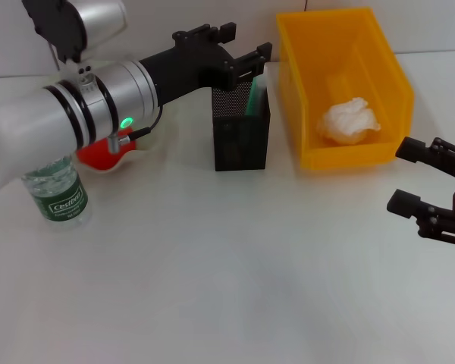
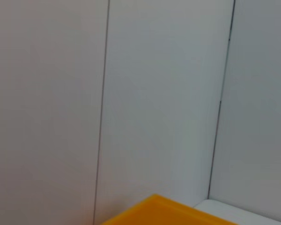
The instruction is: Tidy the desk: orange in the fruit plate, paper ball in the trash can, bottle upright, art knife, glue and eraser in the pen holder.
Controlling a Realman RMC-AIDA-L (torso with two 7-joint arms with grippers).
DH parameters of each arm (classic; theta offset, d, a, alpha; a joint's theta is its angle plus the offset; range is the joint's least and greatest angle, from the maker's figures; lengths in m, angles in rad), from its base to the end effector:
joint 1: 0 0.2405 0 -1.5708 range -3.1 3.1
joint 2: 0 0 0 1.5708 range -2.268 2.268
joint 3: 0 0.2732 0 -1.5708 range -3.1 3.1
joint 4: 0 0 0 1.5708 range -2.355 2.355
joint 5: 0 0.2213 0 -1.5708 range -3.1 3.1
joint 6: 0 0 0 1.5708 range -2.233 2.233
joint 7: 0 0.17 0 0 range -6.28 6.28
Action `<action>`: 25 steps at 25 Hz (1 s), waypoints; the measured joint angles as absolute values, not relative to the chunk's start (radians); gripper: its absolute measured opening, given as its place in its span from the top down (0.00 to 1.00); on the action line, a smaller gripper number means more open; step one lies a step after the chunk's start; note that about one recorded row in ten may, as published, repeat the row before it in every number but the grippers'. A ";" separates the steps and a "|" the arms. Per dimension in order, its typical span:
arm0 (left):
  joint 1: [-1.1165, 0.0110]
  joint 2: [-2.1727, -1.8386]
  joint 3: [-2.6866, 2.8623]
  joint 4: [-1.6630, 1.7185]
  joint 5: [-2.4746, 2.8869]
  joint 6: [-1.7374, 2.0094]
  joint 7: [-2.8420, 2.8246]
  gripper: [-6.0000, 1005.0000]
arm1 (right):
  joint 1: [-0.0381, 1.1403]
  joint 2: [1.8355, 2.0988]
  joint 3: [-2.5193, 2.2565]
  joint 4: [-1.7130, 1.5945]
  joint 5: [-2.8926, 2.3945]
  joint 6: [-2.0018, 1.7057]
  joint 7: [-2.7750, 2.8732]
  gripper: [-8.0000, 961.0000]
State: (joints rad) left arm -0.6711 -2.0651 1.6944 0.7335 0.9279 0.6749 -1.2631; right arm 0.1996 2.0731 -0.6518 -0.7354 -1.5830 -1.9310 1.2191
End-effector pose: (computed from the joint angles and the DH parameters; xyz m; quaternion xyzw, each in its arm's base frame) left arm -0.1270 0.4477 -0.0988 -0.9009 -0.1682 -0.2993 0.2654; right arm 0.2952 0.2549 0.0406 -0.8662 0.1504 0.4352 0.1938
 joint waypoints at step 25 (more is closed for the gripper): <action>-0.298 -2.057 1.303 1.202 1.383 1.216 -1.571 0.33 | 0.257 2.069 -0.649 -0.845 -1.683 -1.921 1.381 0.13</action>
State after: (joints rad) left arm -0.2984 -2.0572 1.3029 1.2022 1.3826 1.2163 -1.5713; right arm 0.2573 2.0686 -0.6488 -0.8445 -1.6827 -1.9211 1.3813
